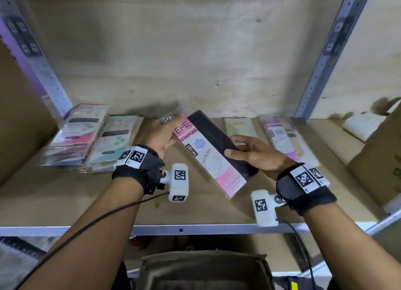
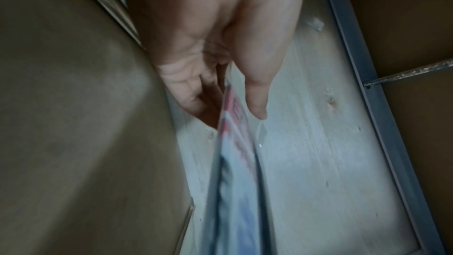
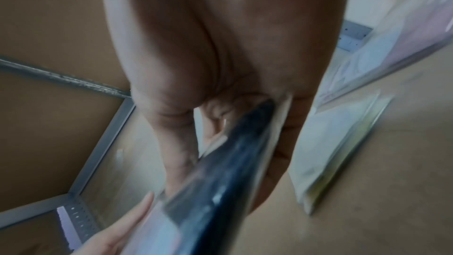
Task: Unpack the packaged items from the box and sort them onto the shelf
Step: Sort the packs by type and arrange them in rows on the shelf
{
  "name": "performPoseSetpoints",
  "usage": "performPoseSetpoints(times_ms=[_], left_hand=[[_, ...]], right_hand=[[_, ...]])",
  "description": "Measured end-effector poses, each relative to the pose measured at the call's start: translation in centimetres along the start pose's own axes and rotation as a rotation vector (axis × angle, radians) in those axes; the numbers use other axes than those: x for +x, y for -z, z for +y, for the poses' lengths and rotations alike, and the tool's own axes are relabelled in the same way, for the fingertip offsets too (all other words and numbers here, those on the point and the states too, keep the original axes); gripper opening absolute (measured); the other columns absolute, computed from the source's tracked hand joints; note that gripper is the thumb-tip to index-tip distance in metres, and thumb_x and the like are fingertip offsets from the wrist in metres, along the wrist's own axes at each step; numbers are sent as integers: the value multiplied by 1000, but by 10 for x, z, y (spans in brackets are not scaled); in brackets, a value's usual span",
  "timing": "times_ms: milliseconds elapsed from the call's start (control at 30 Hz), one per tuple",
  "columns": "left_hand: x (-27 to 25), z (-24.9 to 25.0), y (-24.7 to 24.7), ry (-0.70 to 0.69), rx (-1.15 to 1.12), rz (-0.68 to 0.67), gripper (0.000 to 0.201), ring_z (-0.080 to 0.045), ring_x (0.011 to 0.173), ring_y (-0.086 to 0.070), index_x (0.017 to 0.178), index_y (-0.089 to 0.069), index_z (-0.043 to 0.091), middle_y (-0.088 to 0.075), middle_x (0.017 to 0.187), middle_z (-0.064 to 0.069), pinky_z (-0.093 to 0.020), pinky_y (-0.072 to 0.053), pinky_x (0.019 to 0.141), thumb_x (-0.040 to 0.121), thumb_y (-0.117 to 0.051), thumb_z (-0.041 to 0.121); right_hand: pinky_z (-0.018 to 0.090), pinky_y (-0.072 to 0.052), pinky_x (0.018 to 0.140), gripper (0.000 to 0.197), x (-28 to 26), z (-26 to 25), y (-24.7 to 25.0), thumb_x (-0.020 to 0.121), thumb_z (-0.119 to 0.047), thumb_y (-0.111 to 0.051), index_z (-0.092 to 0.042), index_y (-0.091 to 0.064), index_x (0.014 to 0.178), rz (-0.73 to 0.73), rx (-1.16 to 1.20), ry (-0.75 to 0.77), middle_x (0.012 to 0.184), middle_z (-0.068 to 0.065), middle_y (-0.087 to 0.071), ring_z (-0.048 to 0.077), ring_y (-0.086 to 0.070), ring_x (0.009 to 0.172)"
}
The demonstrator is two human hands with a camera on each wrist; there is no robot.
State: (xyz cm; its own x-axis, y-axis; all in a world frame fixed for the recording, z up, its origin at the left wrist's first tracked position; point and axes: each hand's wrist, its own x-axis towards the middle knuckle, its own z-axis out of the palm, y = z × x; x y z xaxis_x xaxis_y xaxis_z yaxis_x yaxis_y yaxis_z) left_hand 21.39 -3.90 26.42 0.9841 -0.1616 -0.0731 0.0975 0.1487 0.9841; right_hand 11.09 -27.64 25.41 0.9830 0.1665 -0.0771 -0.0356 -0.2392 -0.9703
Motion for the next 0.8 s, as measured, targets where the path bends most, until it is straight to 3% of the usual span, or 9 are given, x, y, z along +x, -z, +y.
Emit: performPoseSetpoints(times_ms=[100, 167, 267, 367, 433, 567, 633, 733, 800], left_hand=[[6, -2, 4, -74, 185, 75, 27, -10, 66, -73, 93, -75, 18, -78, 79, 0, -28, -55, 70, 85, -74, 45], [9, -6, 3, -148, 414, 82, 44, -10, 63, -73, 92, -74, 12, -78, 77, -4, -22, -54, 66, 85, -69, 56], [12, -6, 1, -186, 559, 87, 62, -21, 67, -74, 88, -70, 2, -76, 73, -12, -31, -55, 70, 89, -58, 63], [14, -2, 3, -193, 592, 48, 59, -14, 50, -64, 60, -58, 13, -68, 60, -8, -28, -49, 62, 93, -51, 63], [13, -2, 5, -190, 619, 29, 57, -10, 45, -58, 56, -52, 19, -64, 55, -3, -26, -44, 58, 94, -51, 62], [12, -5, 11, -137, 594, -52, 50, -23, 67, -69, 78, -61, 11, -72, 78, -21, -34, -50, 74, 97, -50, 56], [10, -4, 12, -62, 530, -99, 56, -25, 71, -72, 93, -66, 5, -75, 83, -20, -37, -52, 77, 96, -49, 59], [8, -2, 15, 41, 373, -176, 53, -17, 49, -62, 81, -70, 9, -69, 62, -8, -25, -45, 50, 95, -53, 57], [8, -2, 19, 62, 306, -189, 57, -24, 57, -60, 87, -71, 3, -67, 72, -15, -29, -46, 52, 93, -56, 58]], right_hand=[[38, -59, 88, 28, -7, 4, 10, 92, -13, -68, -16, -66, 120, -69, 5, -18, 113, 12, -74, 29, -72, 103], [39, -58, 90, 32, -10, 5, 14, 91, -12, -68, -14, -65, 124, -81, -2, -30, 115, 13, -73, 30, -71, 105], [39, -59, 88, 32, -12, 5, 19, 90, -15, -71, -14, -66, 122, -58, -44, -63, 111, 11, -75, 31, -72, 102], [40, -58, 89, 27, -15, 6, 23, 88, -17, -72, -10, -69, 115, -36, -77, -100, 107, 14, -75, 37, -71, 102], [45, -55, 92, 27, -18, 6, 25, 89, -16, -71, -6, -68, 115, -41, -97, -107, 108, 17, -74, 40, -69, 104], [52, -52, 95, 26, -20, 3, 25, 92, -13, -66, -3, -66, 116, -54, -135, -93, 112, 22, -72, 43, -66, 107], [52, -51, 97, 25, -21, 1, 24, 93, -12, -65, -4, -65, 117, -59, -128, -88, 113, 21, -72, 43, -66, 109], [55, -46, 105, 29, -22, 0, 21, 94, -9, -63, -2, -63, 121, -57, -112, -70, 119, 21, -69, 43, -62, 116], [56, -43, 108, 31, -20, -2, 19, 93, -8, -63, -2, -61, 124, -52, -112, -64, 121, 21, -69, 42, -61, 118]])
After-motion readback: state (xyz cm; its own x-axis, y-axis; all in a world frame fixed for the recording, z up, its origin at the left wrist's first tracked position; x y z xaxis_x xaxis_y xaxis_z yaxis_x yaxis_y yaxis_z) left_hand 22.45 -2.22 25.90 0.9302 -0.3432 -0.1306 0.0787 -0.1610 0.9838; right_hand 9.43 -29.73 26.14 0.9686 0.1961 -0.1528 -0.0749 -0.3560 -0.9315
